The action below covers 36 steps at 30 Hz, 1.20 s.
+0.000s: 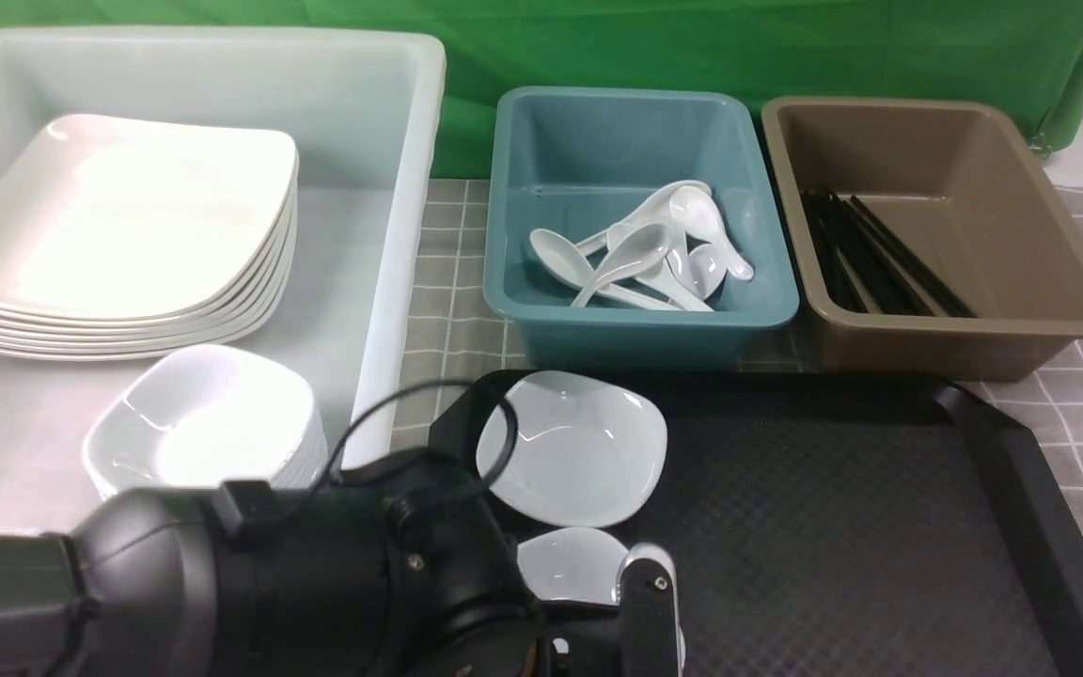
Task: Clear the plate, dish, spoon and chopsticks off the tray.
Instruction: Use the left arm to grab a small plate from the dinner plate, then use the left arm to put the small plate into the large storage box on the left
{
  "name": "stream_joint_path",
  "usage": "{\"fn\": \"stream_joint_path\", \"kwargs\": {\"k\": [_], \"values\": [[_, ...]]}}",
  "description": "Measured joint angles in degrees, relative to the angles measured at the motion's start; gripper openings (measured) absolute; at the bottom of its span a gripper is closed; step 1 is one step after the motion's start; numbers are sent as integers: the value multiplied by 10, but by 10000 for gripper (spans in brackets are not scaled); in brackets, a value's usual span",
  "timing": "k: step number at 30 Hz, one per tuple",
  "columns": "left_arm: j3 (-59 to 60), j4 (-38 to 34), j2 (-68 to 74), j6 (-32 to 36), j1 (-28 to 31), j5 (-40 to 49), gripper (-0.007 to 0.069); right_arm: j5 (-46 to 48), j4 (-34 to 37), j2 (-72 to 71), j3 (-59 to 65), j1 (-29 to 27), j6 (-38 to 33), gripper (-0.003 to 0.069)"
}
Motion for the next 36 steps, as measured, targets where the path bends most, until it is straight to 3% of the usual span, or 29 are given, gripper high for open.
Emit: {"fn": "stream_joint_path", "kwargs": {"k": [15, 18, 21, 25, 30, 36], "values": [[2, 21, 39, 4, 0, -66, 365, 0, 0, 0, 0, 0, 0, 45], [2, 20, 40, 4, 0, -77, 315, 0, 0, 0, 0, 0, 0, 45], [-2, 6, 35, 26, -11, -92, 150, 0, 0, 0, 0, 0, 0, 50], [-3, 0, -1, 49, -37, -83, 55, 0, 0, 0, 0, 0, 0, 52], [-5, -16, -58, 31, -63, -46, 23, 0, 0, 0, 0, 0, 0, 52], [-54, 19, -205, -85, -67, 4, 23, -19, 0, -1, 0, 0, 0, 52]]}}
